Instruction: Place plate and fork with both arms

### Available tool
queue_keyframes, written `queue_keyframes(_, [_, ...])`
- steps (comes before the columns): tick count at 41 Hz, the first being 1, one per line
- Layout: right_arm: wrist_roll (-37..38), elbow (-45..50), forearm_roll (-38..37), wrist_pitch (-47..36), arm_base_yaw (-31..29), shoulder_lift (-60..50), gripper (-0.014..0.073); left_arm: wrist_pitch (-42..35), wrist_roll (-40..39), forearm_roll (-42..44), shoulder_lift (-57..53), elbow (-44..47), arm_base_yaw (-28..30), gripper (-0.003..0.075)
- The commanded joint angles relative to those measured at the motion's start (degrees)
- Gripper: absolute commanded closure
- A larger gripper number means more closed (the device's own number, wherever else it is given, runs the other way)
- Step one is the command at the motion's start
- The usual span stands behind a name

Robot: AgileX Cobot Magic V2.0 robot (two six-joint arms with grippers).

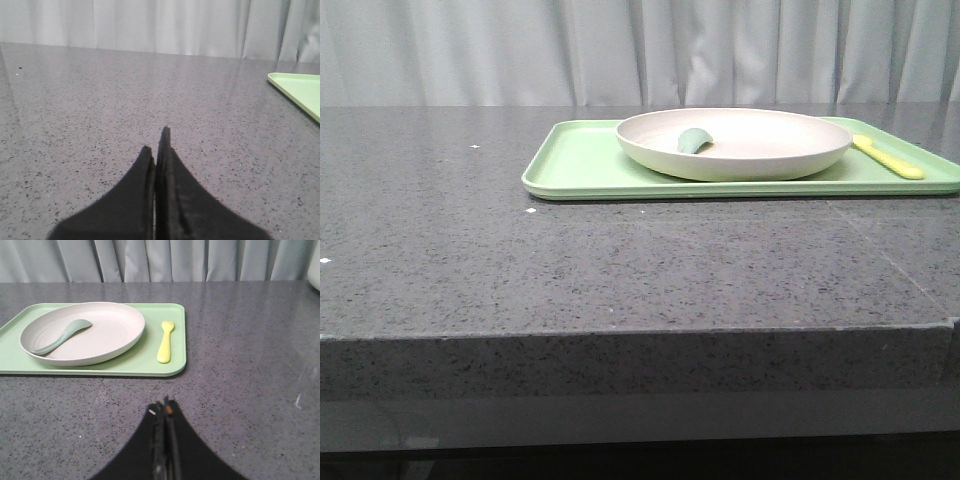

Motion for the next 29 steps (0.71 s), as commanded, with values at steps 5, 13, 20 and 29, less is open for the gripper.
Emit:
queue_keyframes(5, [-0.37,-1.56,-0.29,-5.0,-0.34,0.67,0.071,-5.16,-0.45,-0.37,-1.18,0.08,0.1,0.0739])
queue_keyframes(13, [-0.37,-1.5,-0.29,-5.0,-0.34,0.67,0.071,-5.16,-0.45,-0.37,-1.18,0.08,0.1,0.0739])
queue_keyframes(20, [-0.93,1.3,-0.96,-7.27,-2.65,-0.73,0.071,-5.16,-0.45,-0.37,-1.18,0.08,0.1,0.0739])
queue_keyframes(29, [-1.06,11.71,0.17,-15.93,-7.21,-6.16,0.071,-5.16,-0.45,-0.37,-1.18,0.08,0.1,0.0739])
